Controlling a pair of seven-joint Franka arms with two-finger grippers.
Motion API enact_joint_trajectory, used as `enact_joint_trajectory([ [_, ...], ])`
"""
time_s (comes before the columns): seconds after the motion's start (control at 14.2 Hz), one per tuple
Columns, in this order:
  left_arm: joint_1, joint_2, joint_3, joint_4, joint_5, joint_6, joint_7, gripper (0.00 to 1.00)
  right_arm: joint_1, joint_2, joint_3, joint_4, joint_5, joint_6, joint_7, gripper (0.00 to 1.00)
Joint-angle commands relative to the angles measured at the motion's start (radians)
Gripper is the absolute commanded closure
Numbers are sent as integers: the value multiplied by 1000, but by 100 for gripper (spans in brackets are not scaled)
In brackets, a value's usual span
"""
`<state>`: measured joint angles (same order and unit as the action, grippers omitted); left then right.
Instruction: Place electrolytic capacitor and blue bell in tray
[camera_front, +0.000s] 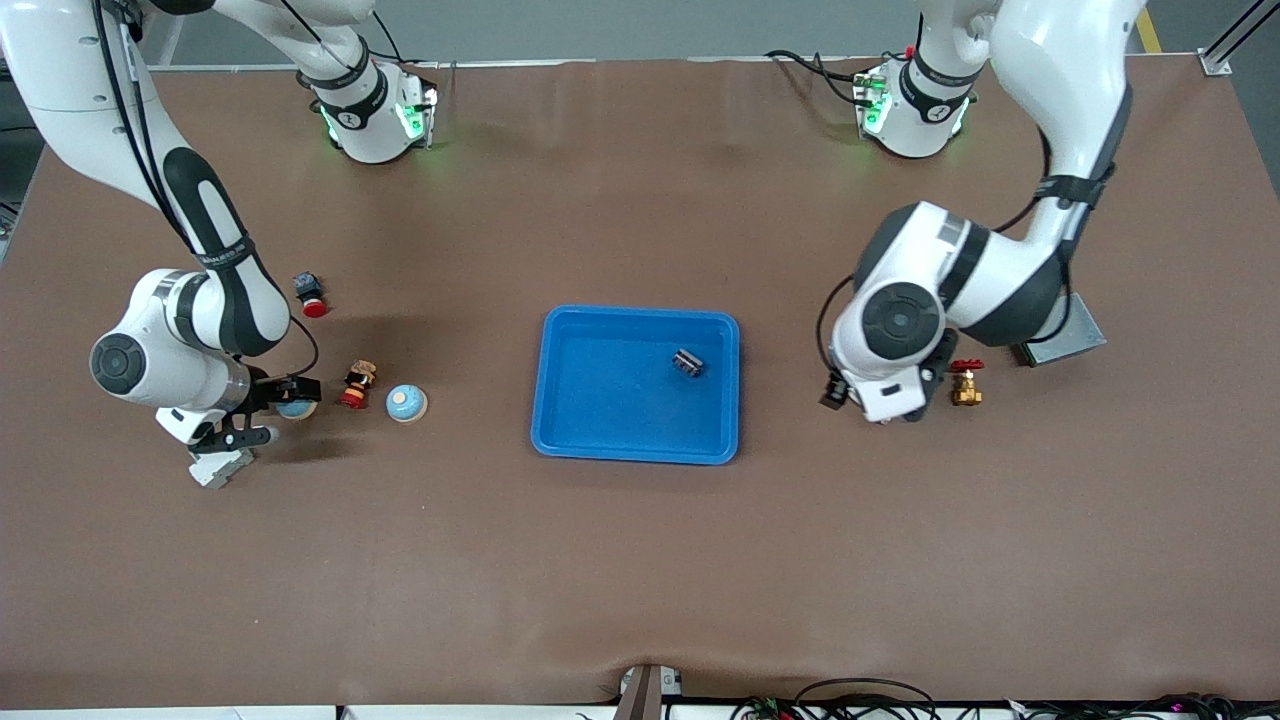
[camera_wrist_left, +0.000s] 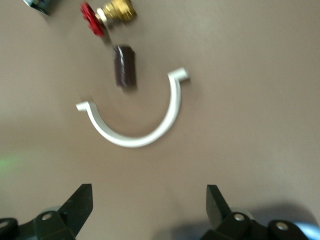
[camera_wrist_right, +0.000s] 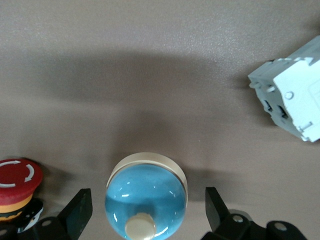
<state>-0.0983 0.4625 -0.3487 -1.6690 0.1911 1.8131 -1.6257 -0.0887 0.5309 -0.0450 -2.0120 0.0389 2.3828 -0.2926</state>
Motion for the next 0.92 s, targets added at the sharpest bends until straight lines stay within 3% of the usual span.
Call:
enact_joint_trajectory([
  [0.0, 86, -76, -6, -108, 18, -3, 12, 0, -2, 12, 5, 7, 6, 9, -2, 0],
  [0.07, 116, -91, -7, -132, 21, -3, 10, 0, -2, 12, 4, 7, 6, 9, -2, 0],
  [0.56, 212, -102, -9, -285, 22, 138, 10, 0, -2, 11, 4, 7, 6, 1, -3, 67],
  [0.85, 236, -101, -9, -389, 42, 319, 10, 1, -2, -2, 4, 10, 6, -45, -10, 70],
])
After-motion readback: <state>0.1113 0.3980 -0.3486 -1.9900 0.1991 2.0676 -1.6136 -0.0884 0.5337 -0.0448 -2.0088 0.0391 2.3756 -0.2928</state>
